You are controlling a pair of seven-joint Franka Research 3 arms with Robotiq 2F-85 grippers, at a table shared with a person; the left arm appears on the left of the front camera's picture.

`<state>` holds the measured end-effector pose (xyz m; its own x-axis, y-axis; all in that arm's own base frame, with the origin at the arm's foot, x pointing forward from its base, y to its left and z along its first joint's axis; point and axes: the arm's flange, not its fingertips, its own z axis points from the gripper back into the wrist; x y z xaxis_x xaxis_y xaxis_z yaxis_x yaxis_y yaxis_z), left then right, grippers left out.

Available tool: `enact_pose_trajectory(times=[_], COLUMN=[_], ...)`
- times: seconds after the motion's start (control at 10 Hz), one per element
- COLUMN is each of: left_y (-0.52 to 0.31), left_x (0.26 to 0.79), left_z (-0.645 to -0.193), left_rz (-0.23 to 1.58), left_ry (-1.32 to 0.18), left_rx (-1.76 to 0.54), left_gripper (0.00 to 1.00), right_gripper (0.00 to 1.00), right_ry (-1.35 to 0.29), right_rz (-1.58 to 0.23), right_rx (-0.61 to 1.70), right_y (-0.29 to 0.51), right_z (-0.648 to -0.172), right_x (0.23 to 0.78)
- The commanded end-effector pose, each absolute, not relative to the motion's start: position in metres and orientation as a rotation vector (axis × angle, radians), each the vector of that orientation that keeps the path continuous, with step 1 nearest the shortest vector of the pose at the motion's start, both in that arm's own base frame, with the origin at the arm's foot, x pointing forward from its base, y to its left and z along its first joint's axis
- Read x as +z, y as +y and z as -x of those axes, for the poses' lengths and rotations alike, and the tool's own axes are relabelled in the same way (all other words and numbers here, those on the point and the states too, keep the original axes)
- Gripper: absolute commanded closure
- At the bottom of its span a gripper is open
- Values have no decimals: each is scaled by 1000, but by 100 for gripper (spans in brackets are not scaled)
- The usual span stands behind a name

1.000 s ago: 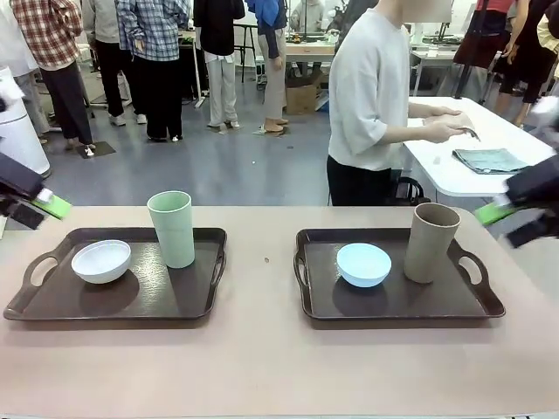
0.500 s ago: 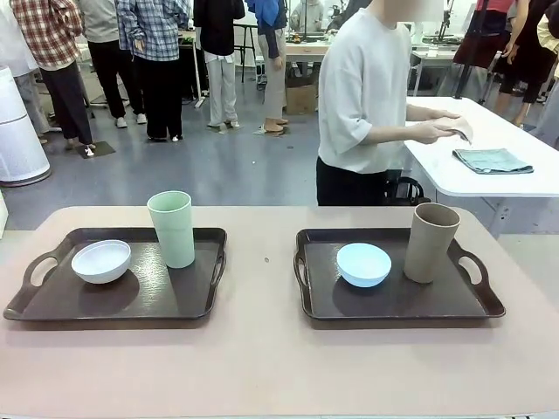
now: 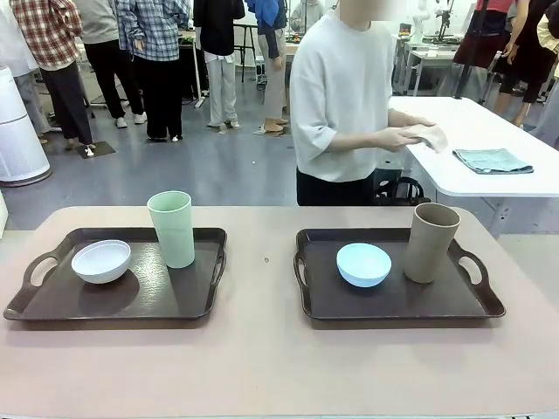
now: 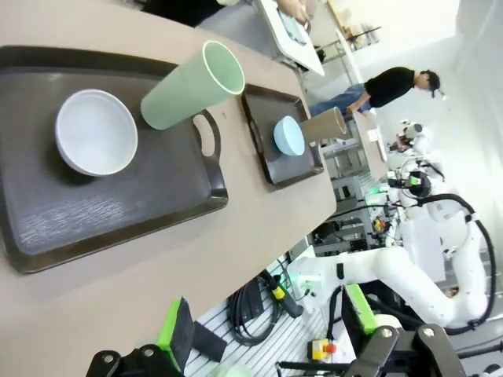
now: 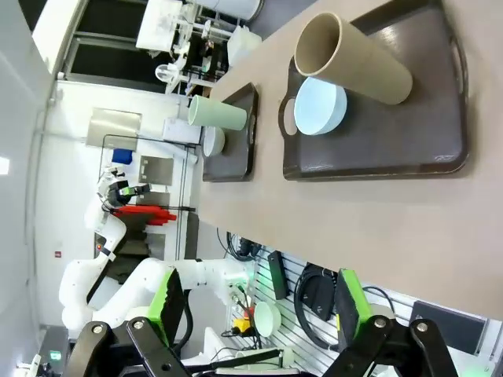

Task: Set up a tray with a mat and arrange the tableware.
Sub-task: Pick up the Picnic Bowl and Reusable plastic cup from the Handle tray in front of the human's position and hold them in the air.

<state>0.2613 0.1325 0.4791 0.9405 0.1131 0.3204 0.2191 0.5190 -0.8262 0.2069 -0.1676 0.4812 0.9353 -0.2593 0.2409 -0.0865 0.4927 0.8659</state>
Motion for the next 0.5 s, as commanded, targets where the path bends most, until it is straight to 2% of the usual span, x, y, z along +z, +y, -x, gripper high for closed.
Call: enact_pose_trajectory(times=[0.0, 0.4], left_y=[131, 131], left_x=[480, 480], left_z=[-262, -262], left_rz=[1030, 1030], left_ry=[-357, -357], left_rx=[-67, -67], left_gripper=[0, 0], right_gripper=[0, 0], right_ry=[-380, -380], right_rz=[-1063, -1063], right_rx=[-115, -115], right_y=[-173, -173], right_z=[-203, -203], right_x=[482, 482])
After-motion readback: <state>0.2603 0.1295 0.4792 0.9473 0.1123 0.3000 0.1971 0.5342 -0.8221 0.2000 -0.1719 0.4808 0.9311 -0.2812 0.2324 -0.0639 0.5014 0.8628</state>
